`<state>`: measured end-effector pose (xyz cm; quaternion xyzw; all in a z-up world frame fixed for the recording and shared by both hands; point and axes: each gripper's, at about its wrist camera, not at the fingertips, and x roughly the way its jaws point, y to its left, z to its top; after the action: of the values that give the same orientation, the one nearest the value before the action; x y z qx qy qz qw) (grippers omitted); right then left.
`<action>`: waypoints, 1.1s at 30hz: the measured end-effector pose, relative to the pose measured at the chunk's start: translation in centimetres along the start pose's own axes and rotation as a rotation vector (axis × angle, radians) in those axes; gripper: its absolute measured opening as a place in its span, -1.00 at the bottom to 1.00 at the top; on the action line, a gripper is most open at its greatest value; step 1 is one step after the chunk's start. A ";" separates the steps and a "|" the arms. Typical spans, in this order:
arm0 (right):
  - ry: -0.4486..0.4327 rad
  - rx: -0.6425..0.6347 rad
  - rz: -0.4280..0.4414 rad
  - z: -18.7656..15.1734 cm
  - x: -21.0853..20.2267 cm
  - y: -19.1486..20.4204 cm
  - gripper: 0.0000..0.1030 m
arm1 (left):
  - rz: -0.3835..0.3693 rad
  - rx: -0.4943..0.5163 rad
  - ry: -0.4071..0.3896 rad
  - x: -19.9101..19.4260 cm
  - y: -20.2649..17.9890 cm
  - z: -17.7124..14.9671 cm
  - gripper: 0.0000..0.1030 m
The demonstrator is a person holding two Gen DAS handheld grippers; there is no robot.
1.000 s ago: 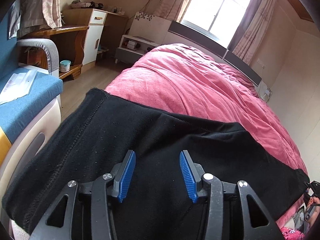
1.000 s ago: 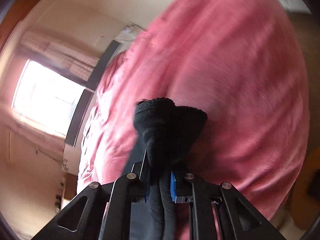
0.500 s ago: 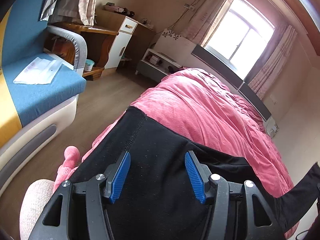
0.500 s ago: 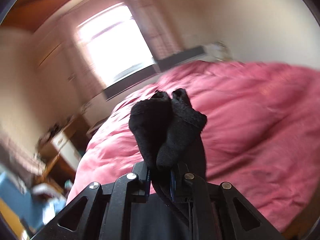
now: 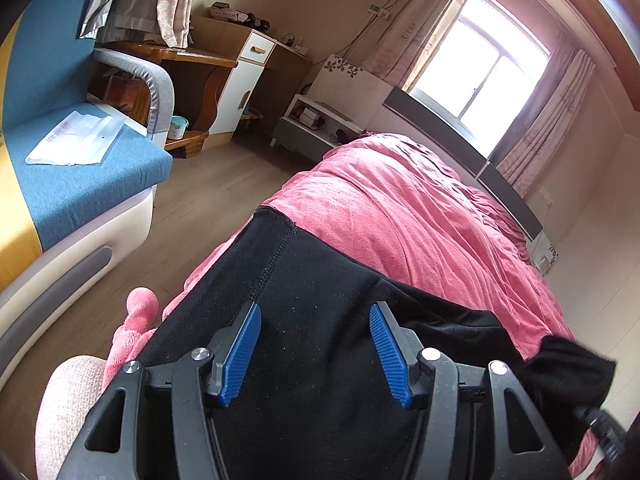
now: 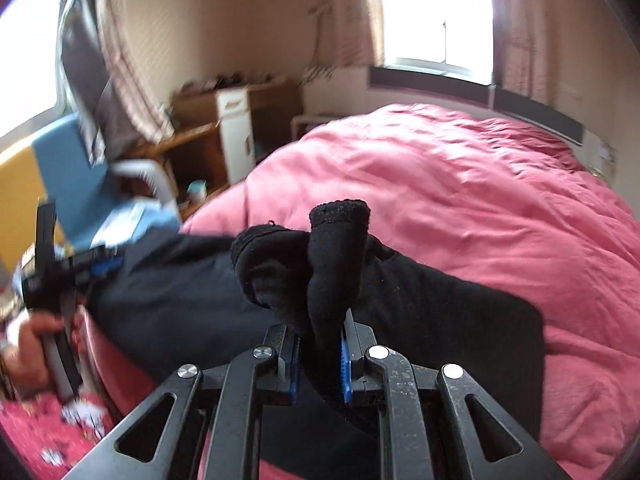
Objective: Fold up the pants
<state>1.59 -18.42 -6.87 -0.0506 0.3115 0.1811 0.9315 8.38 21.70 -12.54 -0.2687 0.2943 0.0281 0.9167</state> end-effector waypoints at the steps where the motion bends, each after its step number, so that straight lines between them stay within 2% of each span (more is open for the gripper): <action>1: 0.028 -0.019 0.006 -0.7 0.9 0.4 -0.70 | 0.001 0.002 0.001 0.0 0.0 0.0 0.13; 5: 0.137 -0.020 0.029 -2.9 4.0 0.3 -0.61 | 0.002 0.008 0.006 0.3 -0.2 -0.2 0.15; 9: 0.178 0.102 0.116 -4.0 4.5 -0.8 -0.18 | 0.005 0.010 0.008 0.5 -0.4 -0.2 0.15; 10: 0.172 0.128 0.157 -3.9 4.1 -1.0 0.04 | 0.003 0.009 0.007 0.4 -0.3 -0.3 0.15; 12: 0.141 0.198 0.277 -3.8 2.9 -1.4 0.28 | 0.002 0.009 0.008 0.5 -0.3 -0.3 0.15; 14: 0.072 0.277 0.395 -3.6 1.1 -2.5 0.28 | 0.001 0.009 0.007 0.4 -0.3 -0.3 0.15; 15: 0.033 0.293 0.419 -3.5 0.3 -2.8 0.28 | 0.000 0.008 0.006 0.5 -0.3 -0.3 0.15; 16: -0.021 0.305 0.420 -3.4 -0.7 -3.4 0.28 | 0.000 0.007 0.006 0.5 -0.3 -0.3 0.15; 18: -0.093 0.317 0.363 -3.1 -1.9 -4.4 0.24 | -0.001 0.006 0.003 0.5 -0.3 -0.3 0.15; 19: -0.099 0.324 0.317 -2.8 -1.8 -4.9 0.04 | -0.002 0.005 -0.001 0.4 -0.3 -0.3 0.15; 21: -0.038 0.333 0.233 -2.5 -0.2 -5.5 -0.38 | 0.000 0.005 -0.007 0.3 -0.3 -0.3 0.15; 22: 0.016 0.336 0.199 -2.4 1.2 -5.7 -0.48 | 0.003 0.005 -0.012 0.2 -0.3 -0.3 0.15; 26: 0.105 0.361 0.215 -2.4 5.4 -5.1 -0.49 | 0.024 -0.009 -0.027 -0.6 0.0 -0.1 0.15; 28: 0.148 0.314 0.216 -2.4 7.4 -3.5 -0.43 | 0.046 -0.029 -0.042 -1.0 0.5 0.1 0.15; 30: 0.194 0.219 0.154 -2.5 9.1 -2.0 -0.41 | 0.068 -0.055 -0.054 -1.2 1.0 0.3 0.15; 33: 0.194 0.184 0.136 -3.7 9.9 -1.7 -0.41 | 0.096 -0.105 -0.034 -0.7 2.3 0.6 0.15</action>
<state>7.49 -17.78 -15.77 0.0389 0.4180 0.2090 0.8832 7.57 24.03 -12.85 -0.3013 0.2896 0.0921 0.9038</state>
